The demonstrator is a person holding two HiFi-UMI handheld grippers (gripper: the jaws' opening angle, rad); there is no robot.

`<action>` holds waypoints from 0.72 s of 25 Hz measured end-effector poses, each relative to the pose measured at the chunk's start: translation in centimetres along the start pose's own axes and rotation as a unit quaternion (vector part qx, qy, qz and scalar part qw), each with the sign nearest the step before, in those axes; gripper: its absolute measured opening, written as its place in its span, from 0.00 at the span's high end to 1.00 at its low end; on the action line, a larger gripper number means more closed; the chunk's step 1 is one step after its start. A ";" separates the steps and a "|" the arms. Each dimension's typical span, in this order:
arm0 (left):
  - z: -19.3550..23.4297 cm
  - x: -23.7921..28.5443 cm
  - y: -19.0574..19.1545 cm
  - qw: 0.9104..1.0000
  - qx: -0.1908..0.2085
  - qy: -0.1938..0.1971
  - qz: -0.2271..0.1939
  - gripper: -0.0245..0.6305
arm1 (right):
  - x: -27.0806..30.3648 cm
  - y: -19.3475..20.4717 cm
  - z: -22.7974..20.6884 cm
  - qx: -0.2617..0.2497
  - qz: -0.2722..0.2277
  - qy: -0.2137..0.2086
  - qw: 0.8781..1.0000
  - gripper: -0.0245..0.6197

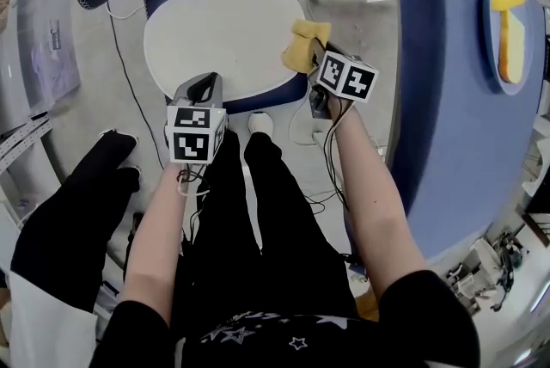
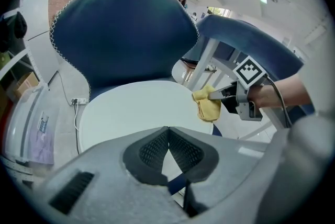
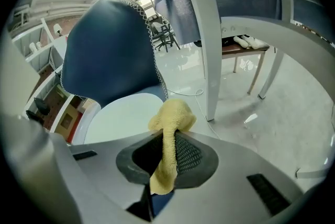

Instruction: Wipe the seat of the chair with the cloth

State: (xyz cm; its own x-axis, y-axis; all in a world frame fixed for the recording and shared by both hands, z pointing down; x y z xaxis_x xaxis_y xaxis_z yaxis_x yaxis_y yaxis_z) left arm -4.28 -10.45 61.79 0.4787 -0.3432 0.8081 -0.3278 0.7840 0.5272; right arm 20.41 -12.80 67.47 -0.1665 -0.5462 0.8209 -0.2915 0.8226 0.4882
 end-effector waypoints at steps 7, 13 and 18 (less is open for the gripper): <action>2.4 -1.5 0.8 0.999 -0.032 -0.022 -0.006 0.93 | -2.9 -0.8 5.6 -0.071 -0.035 -0.041 0.996 0.89; 6.9 -4.2 3.2 0.996 -0.061 -0.059 -0.007 0.93 | -2.7 1.6 14.2 -0.110 0.004 -0.109 0.988 0.89; 10.7 -6.6 5.8 0.991 -0.096 -0.090 -0.008 0.93 | -1.9 4.3 23.6 -0.115 0.023 -0.184 0.976 0.89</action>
State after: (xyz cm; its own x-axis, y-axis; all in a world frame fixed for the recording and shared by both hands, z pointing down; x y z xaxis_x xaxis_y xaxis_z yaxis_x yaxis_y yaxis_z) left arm -18.03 -9.18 62.27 0.3234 -0.4306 0.8426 -0.1509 0.8556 0.4952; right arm -2.73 -11.99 61.02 -0.5141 -0.4937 0.7014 -0.0646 0.8377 0.5422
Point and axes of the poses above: the fingertips, and each gripper's own axes: x forward along the fingers, z to its left, y out of its underside, the point moved 1 cm from there along -x, backward along the fingers, and after that the axes turned 2 degrees about -x, right-handed, at the moved point
